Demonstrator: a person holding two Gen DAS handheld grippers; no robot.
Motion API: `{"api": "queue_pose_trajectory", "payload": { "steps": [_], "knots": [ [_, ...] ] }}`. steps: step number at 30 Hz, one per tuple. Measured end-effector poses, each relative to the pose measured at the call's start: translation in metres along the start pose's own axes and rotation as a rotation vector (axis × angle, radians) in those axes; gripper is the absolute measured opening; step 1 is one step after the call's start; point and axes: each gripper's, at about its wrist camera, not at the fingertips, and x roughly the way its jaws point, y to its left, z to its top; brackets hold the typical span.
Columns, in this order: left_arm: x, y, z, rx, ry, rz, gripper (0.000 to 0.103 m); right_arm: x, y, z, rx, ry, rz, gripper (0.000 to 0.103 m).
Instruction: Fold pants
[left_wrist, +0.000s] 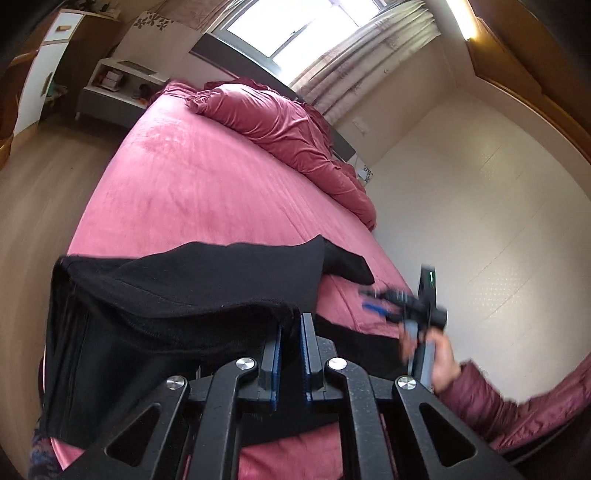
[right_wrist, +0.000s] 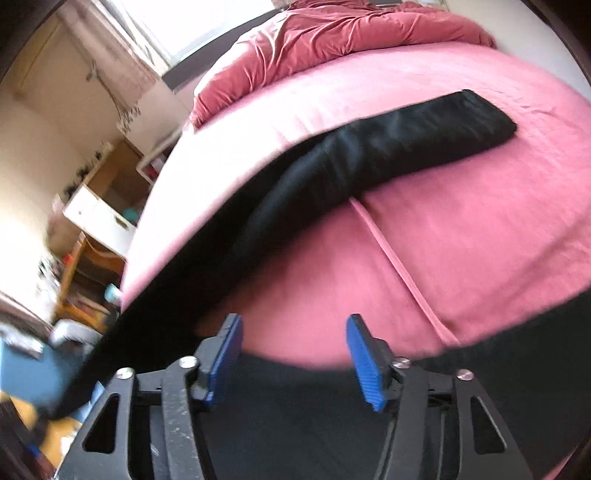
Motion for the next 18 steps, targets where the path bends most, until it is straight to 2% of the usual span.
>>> {"api": "queue_pose_trajectory", "payload": {
  "steps": [4,7,14,18],
  "knots": [
    [-0.003,0.003,-0.011,-0.014,0.009,-0.003,0.008,0.022,0.012,0.045,0.069,-0.013,0.061,0.041],
    [-0.004,0.004,-0.015,-0.017,0.014,-0.006,0.008,0.041,0.016,0.072,0.113,-0.009,0.067,0.035],
    [-0.003,0.012,-0.014,-0.038,0.033,-0.001,0.008,0.095,0.02,0.13,0.156,0.008,-0.014,0.034],
    [-0.006,0.015,-0.009,-0.052,0.028,0.024,0.008,0.126,0.014,0.15,0.158,0.066,-0.085,0.034]
  ]
}}
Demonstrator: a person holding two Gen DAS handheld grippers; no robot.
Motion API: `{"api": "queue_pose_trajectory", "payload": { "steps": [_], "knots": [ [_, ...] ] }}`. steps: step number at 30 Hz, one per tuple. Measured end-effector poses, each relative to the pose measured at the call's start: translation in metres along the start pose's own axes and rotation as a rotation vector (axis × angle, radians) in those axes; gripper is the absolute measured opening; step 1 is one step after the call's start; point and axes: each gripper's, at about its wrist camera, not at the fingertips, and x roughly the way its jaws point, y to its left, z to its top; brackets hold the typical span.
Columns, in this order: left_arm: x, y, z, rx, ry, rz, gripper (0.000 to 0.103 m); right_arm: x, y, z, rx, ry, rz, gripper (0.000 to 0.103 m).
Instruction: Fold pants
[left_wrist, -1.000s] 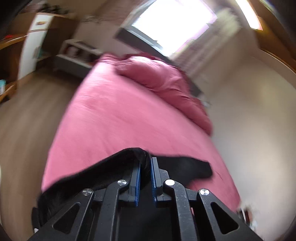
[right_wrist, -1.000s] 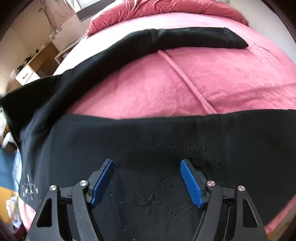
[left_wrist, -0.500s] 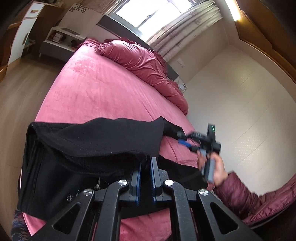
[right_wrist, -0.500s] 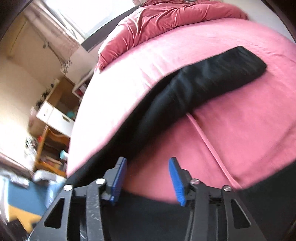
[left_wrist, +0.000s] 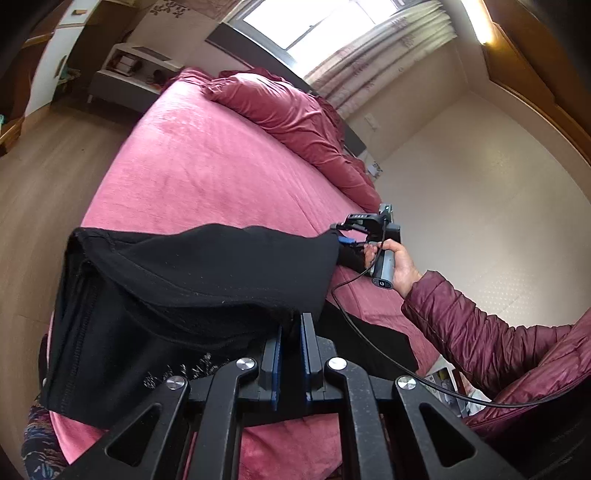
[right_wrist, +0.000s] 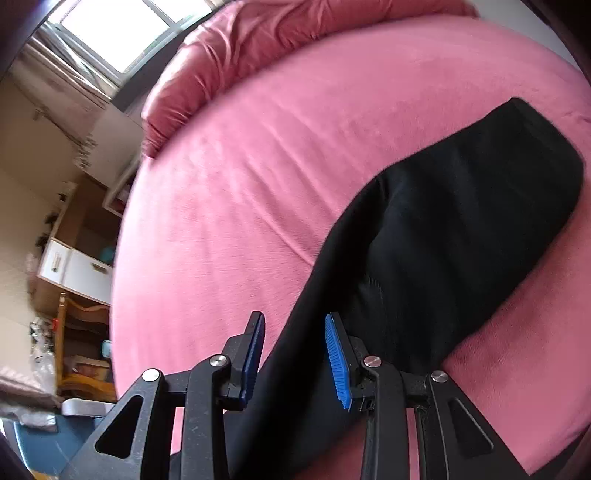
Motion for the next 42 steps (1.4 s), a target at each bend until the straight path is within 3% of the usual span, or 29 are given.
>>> {"api": "queue_pose_trajectory", "payload": {
  "steps": [2,6,11,14,19,23,27,36,42],
  "knots": [
    [0.0,0.004,0.011,0.001,-0.013,0.031,0.008,0.013,-0.002,0.006,-0.002,0.023,-0.035,0.008],
    [0.003,0.025,0.056,-0.031,-0.077,0.121,0.008,-0.004,0.005,0.01,-0.052,-0.028,-0.016,0.008],
    [0.011,0.063,0.143,-0.1,-0.18,0.245,0.008,-0.067,0.009,0.01,-0.086,-0.135,0.117,0.008],
    [0.015,0.075,0.185,-0.129,-0.207,0.283,0.008,-0.109,0.008,-0.007,-0.125,-0.176,0.197,0.008],
    [0.017,0.071,0.204,-0.098,-0.186,0.301,0.009,-0.17,-0.014,-0.069,-0.188,-0.202,0.312,0.008],
    [0.01,0.058,0.189,-0.037,-0.172,0.291,0.009,-0.199,-0.048,-0.134,-0.201,-0.16,0.364,0.008],
    [-0.012,0.06,0.148,-0.042,-0.158,0.278,0.009,-0.203,-0.082,-0.196,-0.194,-0.068,0.337,0.008],
    [-0.058,0.101,0.027,-0.234,-0.108,0.33,0.009,-0.16,-0.116,-0.269,-0.171,0.084,0.248,0.007],
    [-0.056,0.126,-0.028,-0.334,-0.054,0.388,0.009,-0.144,-0.124,-0.284,-0.176,0.111,0.194,0.007]
  ]
}}
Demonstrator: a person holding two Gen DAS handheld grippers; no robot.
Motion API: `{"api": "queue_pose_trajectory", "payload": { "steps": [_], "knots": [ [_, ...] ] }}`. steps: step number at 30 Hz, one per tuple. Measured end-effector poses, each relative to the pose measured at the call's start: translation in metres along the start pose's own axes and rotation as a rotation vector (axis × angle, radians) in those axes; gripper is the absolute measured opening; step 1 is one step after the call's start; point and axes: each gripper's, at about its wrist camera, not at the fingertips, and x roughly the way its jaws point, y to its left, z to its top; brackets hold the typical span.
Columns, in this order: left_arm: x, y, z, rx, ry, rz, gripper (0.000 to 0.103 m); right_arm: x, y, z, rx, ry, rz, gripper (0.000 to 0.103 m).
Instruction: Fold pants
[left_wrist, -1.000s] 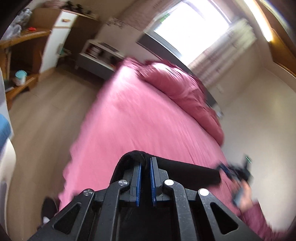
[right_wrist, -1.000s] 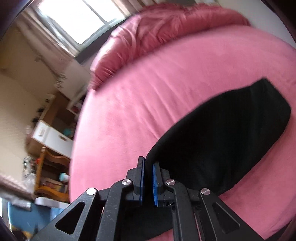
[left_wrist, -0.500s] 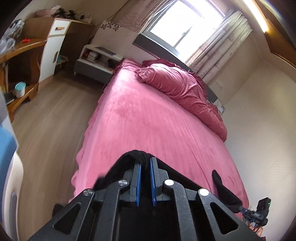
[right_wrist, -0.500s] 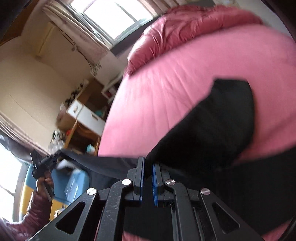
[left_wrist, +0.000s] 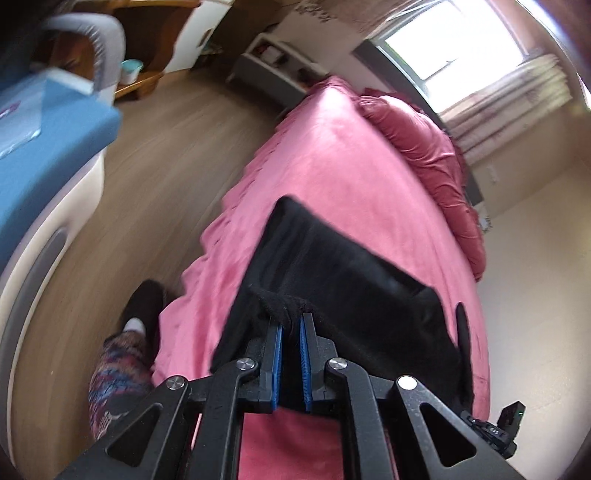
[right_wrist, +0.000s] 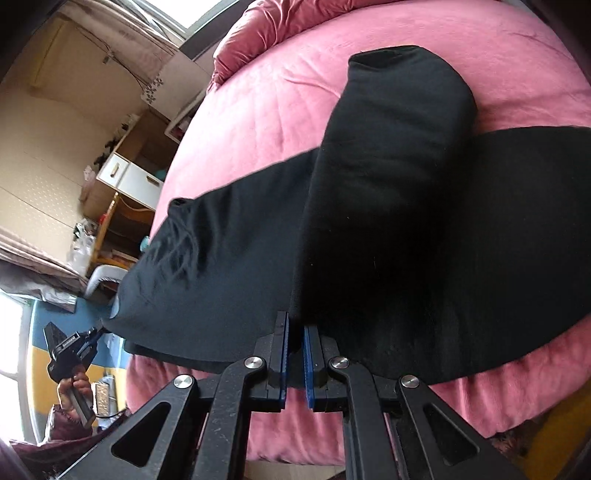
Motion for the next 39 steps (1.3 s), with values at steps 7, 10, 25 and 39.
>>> {"api": "queue_pose_trajectory", "payload": {
  "steps": [7,10,25,39],
  "knots": [
    [0.008,0.006,-0.013,0.002,0.037,0.015,0.009,0.011,0.0,-0.001,-0.016,-0.005,-0.066,0.007],
    [0.012,0.012,-0.023,0.003,0.063,0.038,0.01,0.023,-0.004,-0.002,-0.001,0.008,-0.108,0.007],
    [-0.038,0.021,-0.003,-0.04,-0.056,0.172,0.028,0.052,-0.005,0.0,-0.002,0.028,-0.175,0.008],
    [0.055,-0.161,-0.075,0.552,0.138,0.003,0.028,-0.029,0.0,0.057,-0.069,-0.123,-0.263,0.04]
  ]
}}
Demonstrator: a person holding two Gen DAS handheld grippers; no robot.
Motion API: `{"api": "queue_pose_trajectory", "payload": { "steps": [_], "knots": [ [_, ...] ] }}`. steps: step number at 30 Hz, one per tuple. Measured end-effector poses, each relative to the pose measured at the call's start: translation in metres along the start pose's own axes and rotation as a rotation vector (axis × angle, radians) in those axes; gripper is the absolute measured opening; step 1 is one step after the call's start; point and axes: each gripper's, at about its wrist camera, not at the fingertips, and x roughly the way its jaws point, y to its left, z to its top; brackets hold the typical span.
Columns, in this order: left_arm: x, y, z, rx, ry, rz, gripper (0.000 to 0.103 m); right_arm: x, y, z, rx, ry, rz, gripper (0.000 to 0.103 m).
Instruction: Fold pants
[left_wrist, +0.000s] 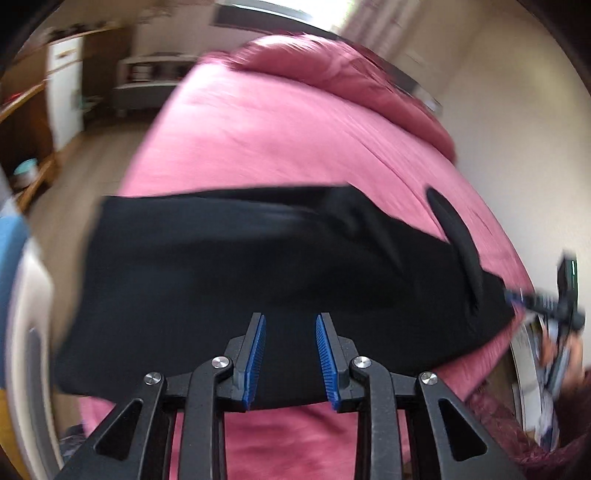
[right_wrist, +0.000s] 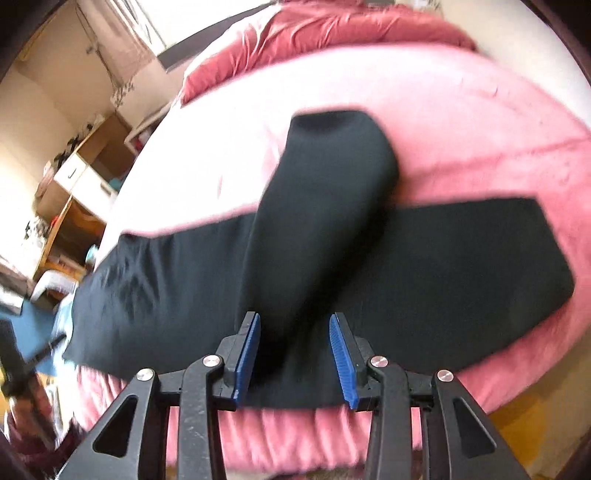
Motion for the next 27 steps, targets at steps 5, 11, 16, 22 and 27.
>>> {"api": "queue_pose_trajectory", "payload": {
  "steps": [5,11,16,22,27],
  "knots": [
    [0.029,-0.034,-0.001,0.076,0.058,-0.051,0.028,0.036,0.012,0.07,0.01,-0.038,-0.047,0.04],
    [0.054,-0.042,-0.008,0.093,0.13,-0.056,0.028,0.112,0.028,0.143,0.051,0.022,-0.107,0.041],
    [0.066,-0.03,-0.014,0.034,0.175,-0.074,0.029,0.168,0.022,0.18,0.082,0.086,-0.214,0.044],
    [0.071,-0.024,-0.013,0.013,0.183,-0.09,0.029,0.195,0.028,0.191,-0.018,0.138,-0.294,0.009],
    [0.069,-0.015,-0.012,0.019,0.18,-0.089,0.029,0.158,0.019,0.189,0.005,0.066,-0.238,0.006]
  ]
}}
